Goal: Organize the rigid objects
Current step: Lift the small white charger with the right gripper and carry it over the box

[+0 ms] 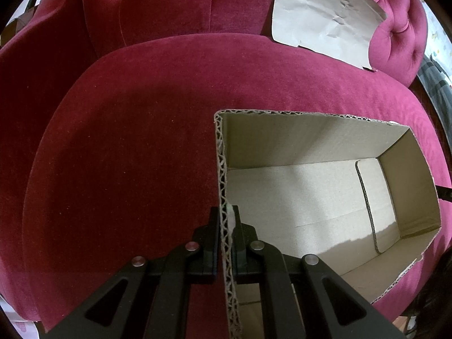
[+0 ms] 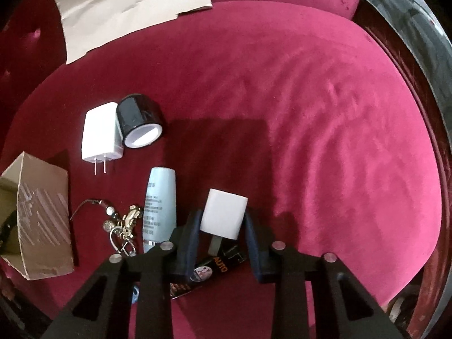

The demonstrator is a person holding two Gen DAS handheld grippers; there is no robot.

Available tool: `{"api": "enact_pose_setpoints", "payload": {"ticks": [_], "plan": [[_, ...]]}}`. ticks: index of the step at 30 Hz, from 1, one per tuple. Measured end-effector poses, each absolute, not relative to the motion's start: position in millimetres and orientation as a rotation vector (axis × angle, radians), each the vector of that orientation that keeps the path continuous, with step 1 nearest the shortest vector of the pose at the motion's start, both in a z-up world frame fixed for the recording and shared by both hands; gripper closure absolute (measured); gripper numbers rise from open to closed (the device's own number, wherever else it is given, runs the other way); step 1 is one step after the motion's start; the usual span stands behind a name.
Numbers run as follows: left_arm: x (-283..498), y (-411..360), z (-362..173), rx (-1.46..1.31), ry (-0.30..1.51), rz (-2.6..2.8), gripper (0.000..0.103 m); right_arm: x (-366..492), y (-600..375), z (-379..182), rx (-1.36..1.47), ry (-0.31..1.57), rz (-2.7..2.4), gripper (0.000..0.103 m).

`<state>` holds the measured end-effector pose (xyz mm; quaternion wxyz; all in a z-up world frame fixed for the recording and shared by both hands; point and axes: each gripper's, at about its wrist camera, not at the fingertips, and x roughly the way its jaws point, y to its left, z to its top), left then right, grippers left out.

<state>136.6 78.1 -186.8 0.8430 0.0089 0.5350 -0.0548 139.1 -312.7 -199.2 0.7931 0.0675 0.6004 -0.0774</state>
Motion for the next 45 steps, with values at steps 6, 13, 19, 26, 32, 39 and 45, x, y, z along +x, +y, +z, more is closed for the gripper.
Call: {"api": "enact_pose_setpoints", "payload": {"ticks": [6,13,19,26,32,39,45], "plan": [[137,78,-187,0.018,1.130,-0.116,0.097,133,-307,-200,0.134,1.269,-0.172,0.072],[137,79,-187,0.012,1.129,-0.118,0.097,128,-294,-177,0.125,1.248,-0.172,0.072],[137,80,-187,0.010,1.128,-0.119,0.097,122,-285,-159,0.103,1.231,-0.165,0.072],[138,80,-187,0.007,1.128,-0.121,0.097,117,-273,-134,0.083,1.209,-0.149,0.072],[139,82,-187,0.002,1.128,-0.125,0.097,118,-257,-114,0.072,1.200,-0.126,0.072],[139,83,-186,-0.006,1.130,-0.128,0.097,120,-231,-92,0.052,1.185,-0.079,0.072],[140,84,-187,-0.011,1.130,-0.130,0.097,122,-202,-78,0.019,1.173,-0.025,0.072]]}}
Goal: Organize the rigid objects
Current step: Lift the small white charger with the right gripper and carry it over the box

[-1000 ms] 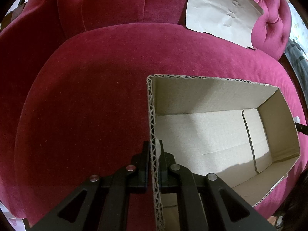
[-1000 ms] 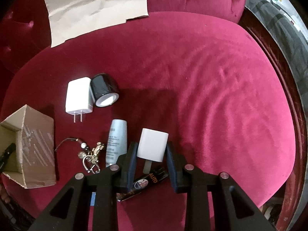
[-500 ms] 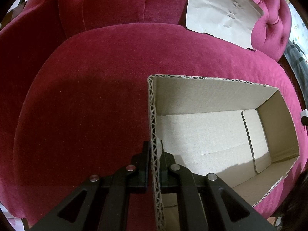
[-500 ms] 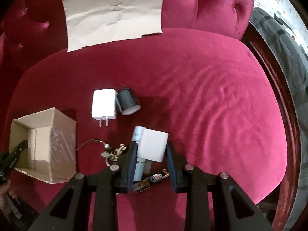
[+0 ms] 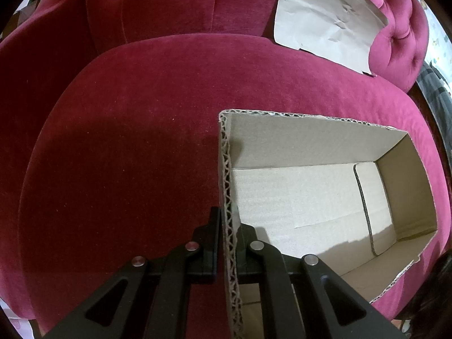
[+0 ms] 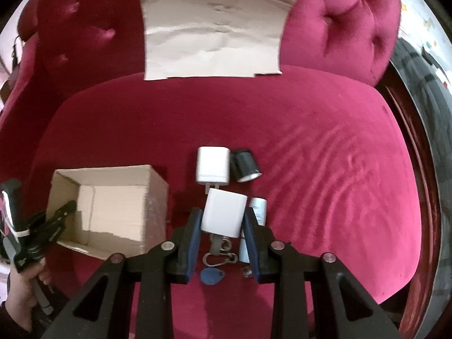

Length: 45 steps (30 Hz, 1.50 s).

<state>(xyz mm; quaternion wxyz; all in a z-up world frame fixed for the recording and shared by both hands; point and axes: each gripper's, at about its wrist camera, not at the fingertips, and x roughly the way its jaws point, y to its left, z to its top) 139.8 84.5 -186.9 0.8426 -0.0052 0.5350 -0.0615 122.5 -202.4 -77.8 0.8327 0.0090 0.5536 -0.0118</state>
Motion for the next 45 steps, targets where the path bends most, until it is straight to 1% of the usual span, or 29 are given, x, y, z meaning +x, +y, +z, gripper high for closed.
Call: {"api": "enact_pose_setpoints", "payload": {"ticks": [7,18,45], "plan": [[140,85,-187,-0.010,1.130,-0.130,0.097,124,-162,-68,-0.029,1.171,0.063,0.072],[140,85,-187,-0.012,1.130,-0.130,0.097,128,-111,-72,-0.086,1.168,0.160,0.072],[140,87,-188,-0.015,1.129,-0.133,0.097,147,-38,-132,-0.092,1.206,0.281,0.072]]}}
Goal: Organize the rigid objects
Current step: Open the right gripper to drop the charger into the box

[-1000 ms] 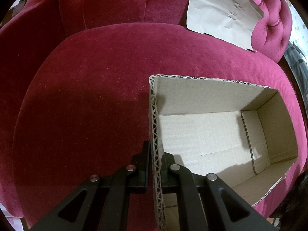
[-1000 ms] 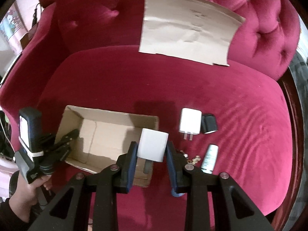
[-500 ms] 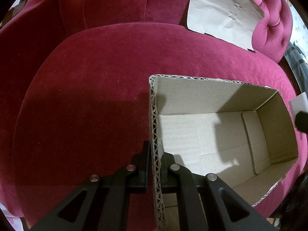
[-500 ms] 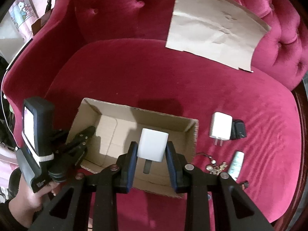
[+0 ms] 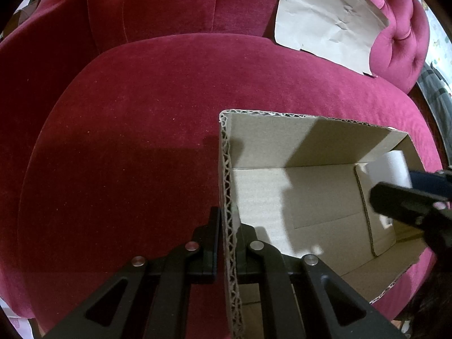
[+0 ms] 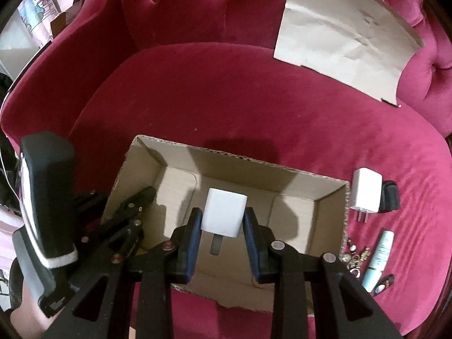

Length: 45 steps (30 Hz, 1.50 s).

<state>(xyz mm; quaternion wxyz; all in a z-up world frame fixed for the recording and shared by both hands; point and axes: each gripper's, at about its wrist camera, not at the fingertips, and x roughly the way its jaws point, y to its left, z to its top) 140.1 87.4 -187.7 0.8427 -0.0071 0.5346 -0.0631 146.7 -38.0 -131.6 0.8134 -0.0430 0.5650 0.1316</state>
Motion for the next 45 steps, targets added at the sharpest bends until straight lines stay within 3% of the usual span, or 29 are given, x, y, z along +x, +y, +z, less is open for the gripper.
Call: {"api": "enact_pose_setpoints", "payload": {"ticks": [12,14,16,18,23,45], "plan": [[141,89,-188,-0.018,1.127,-0.136,0.097,154,-33,-152,-0.047,1.222,0.320,0.070],[141,89,-187,-0.017,1.125,-0.134,0.097,154,-34,-148,-0.048,1.210,0.318,0.054],[140,89,-187,-0.018,1.124,-0.133,0.097,154,-35,-144,-0.055,1.197,0.303,0.031],[140,89,-187,-0.017,1.124,-0.134,0.097,153,-36,-139,-0.062,1.180,0.282,0.017],[140,89,-186,-0.015,1.123,-0.133,0.097,152,-43,-131,-0.075,1.151,0.250,0.000],[139,87,-185,-0.002,1.118,-0.130,0.097,148,-92,-103,-0.060,1.124,0.151,0.000]]}}
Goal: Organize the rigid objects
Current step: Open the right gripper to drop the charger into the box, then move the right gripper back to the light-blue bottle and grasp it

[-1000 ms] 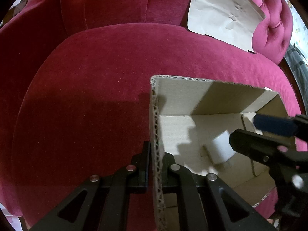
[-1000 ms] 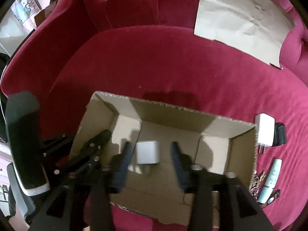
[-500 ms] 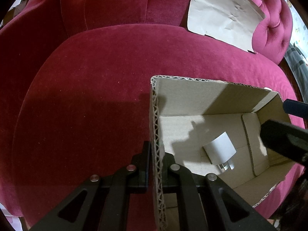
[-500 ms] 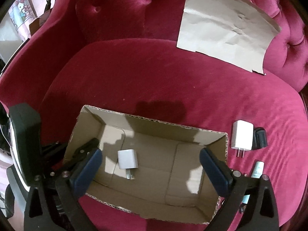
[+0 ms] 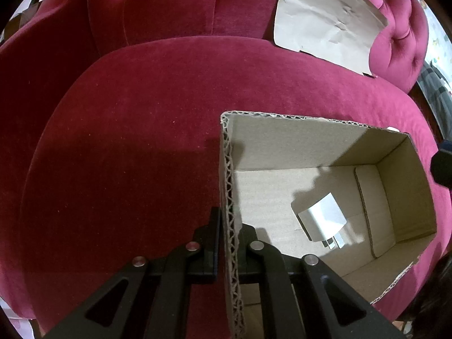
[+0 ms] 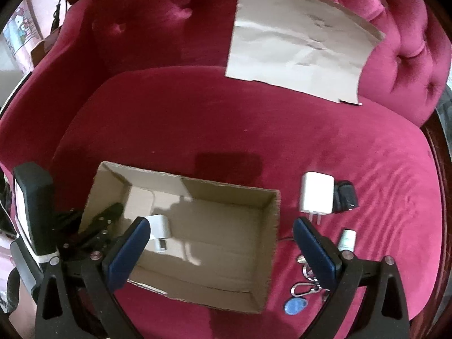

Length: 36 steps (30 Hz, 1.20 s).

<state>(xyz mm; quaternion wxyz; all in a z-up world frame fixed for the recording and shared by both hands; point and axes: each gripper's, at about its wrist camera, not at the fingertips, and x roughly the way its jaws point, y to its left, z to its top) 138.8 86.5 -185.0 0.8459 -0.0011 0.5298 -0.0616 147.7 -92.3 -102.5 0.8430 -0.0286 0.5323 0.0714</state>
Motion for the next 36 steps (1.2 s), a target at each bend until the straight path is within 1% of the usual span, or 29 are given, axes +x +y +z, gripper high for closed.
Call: {"api": "enact_pose_setpoints", "payload": {"ticks": [11,23,28,36], "plan": [[139,86,-185,0.004,1.115,-0.129,0.097,145,-139,-94,-0.036,1.126,0.066,0.000],[138,84,-185,0.005,1.113,-0.127,0.097,141,-193,-97,-0.018,1.135,-0.050,0.000],[138,83,-185,0.006,1.114,-0.126,0.097,140,-215,-107,-0.002,1.150,-0.098,0.000],[138,83,-185,0.005,1.114,-0.126,0.097,140,-245,-137,0.028,1.200,-0.164,0.000]]}}
